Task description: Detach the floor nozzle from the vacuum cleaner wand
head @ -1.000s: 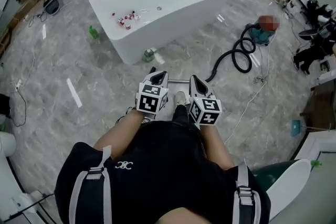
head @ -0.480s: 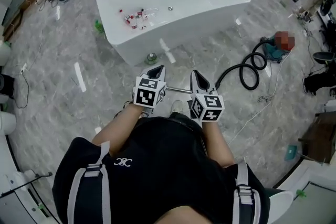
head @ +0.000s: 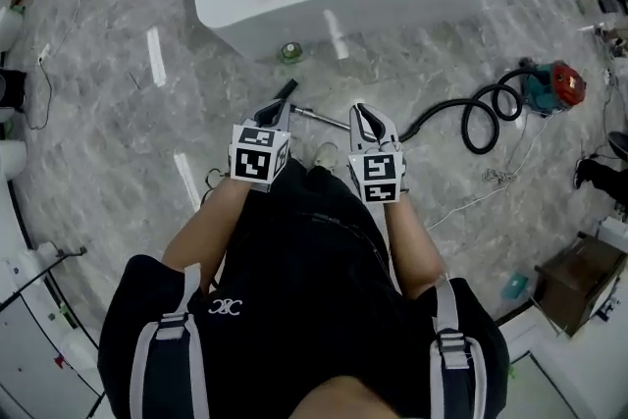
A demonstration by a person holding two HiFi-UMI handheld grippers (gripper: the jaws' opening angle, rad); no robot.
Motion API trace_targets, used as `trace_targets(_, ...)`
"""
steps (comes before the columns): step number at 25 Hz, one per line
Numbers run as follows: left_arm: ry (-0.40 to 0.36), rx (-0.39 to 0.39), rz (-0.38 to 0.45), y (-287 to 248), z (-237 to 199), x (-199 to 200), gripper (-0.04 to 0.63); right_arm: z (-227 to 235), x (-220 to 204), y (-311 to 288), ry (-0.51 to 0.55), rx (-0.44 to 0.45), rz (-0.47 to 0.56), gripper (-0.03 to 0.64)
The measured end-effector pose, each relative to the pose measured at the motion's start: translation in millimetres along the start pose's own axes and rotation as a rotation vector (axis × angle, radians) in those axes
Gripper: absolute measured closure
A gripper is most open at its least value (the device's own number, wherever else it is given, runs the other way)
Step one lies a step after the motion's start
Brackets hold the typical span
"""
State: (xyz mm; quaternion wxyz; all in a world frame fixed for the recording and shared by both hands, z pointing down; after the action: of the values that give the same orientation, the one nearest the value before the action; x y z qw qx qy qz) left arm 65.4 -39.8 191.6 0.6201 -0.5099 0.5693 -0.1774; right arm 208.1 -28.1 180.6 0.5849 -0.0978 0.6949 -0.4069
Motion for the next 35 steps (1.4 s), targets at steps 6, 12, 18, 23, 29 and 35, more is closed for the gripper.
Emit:
trace_targets(6, 0.154, 0.022, -0.078, -73.0, -64.2, -40.6, 0.596, -18.6, -38.4, -89.7, 0.133, 0.104, -0.119, 0.601)
trace_targets(12, 0.255, 0.017, -0.117, -166.2, -114.6, -80.4, 0.597, -36.5, -107.6, -196.4, 0.219, 0.235, -0.265, 0.506)
trace_targets(18, 0.309, -0.003, -0.156, -270.5, -146.5, -149.1, 0.595, -44.2, -222.4, -330.2, 0.295, 0.292, -0.433, 0.394)
trace_targets(23, 0.337, -0.010, -0.223, -341.1, -168.4, -220.5, 0.596, -45.8, -337.9, -440.7, 0.393, 0.281, -0.566, 0.376)
trace_targets(29, 0.327, -0.019, -0.251, -394.1, -190.8, -268.1, 0.595, -51.8, -470.0, -547.0, 0.509, 0.298, -0.700, 0.379)
trace_targets(35, 0.337, -0.041, -0.268, -434.2, -201.3, -308.1, 0.596, -55.8, -572.2, -605.2, 0.655, 0.295, -0.826, 0.380)
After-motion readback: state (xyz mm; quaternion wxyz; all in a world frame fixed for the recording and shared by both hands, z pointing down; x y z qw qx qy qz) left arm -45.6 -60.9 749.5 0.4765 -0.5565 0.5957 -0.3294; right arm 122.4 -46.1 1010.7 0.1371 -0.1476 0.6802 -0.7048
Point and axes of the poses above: the fingertips, and each gripper's own axes: y backward along the fingers, z to its right, x out of its top, the point moved 1 cm from there along y, backward along the fingers, and after that the axes turned 11 degrees about -z, right-handed, at the moved point
